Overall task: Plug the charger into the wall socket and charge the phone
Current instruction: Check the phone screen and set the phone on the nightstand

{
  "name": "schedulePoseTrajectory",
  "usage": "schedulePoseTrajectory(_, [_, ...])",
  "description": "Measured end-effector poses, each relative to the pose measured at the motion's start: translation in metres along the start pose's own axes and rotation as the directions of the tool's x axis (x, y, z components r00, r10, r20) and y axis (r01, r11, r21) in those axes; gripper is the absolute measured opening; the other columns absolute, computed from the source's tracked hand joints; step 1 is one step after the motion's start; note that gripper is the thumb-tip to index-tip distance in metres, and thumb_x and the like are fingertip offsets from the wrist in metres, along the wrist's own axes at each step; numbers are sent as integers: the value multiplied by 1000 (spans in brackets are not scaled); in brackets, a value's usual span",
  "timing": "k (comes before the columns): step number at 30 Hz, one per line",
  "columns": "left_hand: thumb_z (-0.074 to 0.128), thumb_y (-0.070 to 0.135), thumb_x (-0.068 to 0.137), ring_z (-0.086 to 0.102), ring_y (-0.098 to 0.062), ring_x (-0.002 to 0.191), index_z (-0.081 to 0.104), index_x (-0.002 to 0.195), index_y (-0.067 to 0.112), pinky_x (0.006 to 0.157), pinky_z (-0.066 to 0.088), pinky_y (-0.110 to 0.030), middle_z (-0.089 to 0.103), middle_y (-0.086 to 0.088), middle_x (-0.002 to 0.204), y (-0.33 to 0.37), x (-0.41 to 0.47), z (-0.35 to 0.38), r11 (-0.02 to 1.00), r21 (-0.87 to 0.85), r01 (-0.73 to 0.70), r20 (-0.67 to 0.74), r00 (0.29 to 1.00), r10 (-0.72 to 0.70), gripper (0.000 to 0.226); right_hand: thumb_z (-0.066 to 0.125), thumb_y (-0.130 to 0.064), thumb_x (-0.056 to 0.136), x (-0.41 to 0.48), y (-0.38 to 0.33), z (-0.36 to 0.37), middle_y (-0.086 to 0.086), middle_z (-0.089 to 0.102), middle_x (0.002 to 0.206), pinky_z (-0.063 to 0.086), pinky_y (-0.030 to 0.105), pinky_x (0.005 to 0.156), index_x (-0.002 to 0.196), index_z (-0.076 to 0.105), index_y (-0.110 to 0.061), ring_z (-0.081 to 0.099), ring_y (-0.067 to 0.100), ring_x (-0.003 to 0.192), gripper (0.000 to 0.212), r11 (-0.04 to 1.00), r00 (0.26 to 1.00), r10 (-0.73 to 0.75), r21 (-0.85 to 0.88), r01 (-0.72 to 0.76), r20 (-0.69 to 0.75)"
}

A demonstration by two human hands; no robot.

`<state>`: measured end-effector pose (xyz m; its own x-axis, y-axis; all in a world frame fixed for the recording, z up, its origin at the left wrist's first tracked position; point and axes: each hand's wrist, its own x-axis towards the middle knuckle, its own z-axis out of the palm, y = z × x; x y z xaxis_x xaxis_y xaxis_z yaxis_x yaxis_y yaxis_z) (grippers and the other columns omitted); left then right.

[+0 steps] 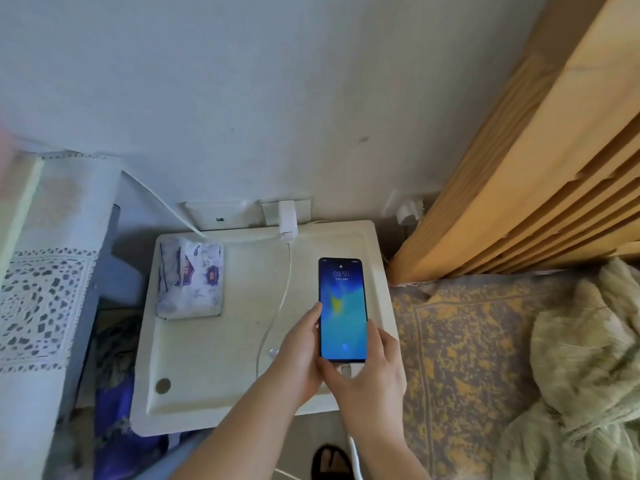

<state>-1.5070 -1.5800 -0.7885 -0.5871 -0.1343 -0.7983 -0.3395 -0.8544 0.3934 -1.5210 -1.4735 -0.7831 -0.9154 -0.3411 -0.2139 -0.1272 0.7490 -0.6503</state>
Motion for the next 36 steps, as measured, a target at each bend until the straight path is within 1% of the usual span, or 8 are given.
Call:
schedulePoseTrajectory(5, [39,41,98,65,-30,110,61,123,14,94,53,-43,67,-17,122,4,23,1,998,49,-29,3,1000,29,43,76,-51,66,18,9,11,-14,34,107,29,-2,54,136,37,-25,33,-3,90,84,999,999,5,-44,-7,-33])
schedulePoseTrajectory(9, [36,45,98,64,-30,112,60,125,15,102,46,-49,66,-16,123,5,34,1,995,92,-36,1,999,36,47,75,-52,66,26,15,12,-15,31,106,35,9,63,136,37,-24,38,-1,93,84,999,1000,-2,-36,2,-8])
schedulePoseTrajectory(13, [40,45,96,67,-24,103,61,117,17,95,53,-41,69,-11,112,6,37,10,966,240,-98,-130,983,132,41,74,-51,67,31,17,10,-13,36,109,44,18,71,139,37,-22,49,6,100,86,1000,1000,-21,-20,22,17])
schedulePoseTrajectory(17, [49,32,95,64,-11,90,56,111,19,53,47,-7,65,-1,99,2,35,15,822,504,-267,-218,881,420,21,76,-48,68,36,16,10,-5,45,120,42,19,77,141,37,-18,48,11,110,88,999,999,-36,-33,37,33])
schedulePoseTrajectory(22, [53,19,92,61,-13,99,59,114,23,65,53,-13,55,-4,110,2,38,12,621,722,-304,-140,815,562,23,81,-38,67,44,14,11,5,50,117,44,27,87,137,43,-11,50,21,109,85,1000,999,-28,-14,28,17])
schedulePoseTrajectory(27, [50,10,88,62,-17,101,64,108,19,77,60,-35,57,-11,113,8,40,10,641,711,-290,-127,843,522,26,85,-34,63,46,12,13,11,55,111,47,33,84,132,48,-3,54,29,103,84,991,997,-72,-114,70,-17])
schedulePoseTrajectory(32, [47,6,85,61,-19,103,61,113,19,69,56,-24,54,-12,115,12,41,14,649,708,-278,-129,853,506,34,84,-39,58,55,11,10,19,63,100,51,45,75,117,59,5,57,37,85,78,946,991,-130,-305,113,-37])
schedulePoseTrajectory(36, [46,2,80,60,-19,102,62,112,18,68,53,-20,52,-10,116,17,42,17,650,706,-280,-131,851,509,40,59,-55,65,63,6,9,15,63,101,47,40,77,117,58,-1,54,34,87,76,916,994,-112,-388,107,9])
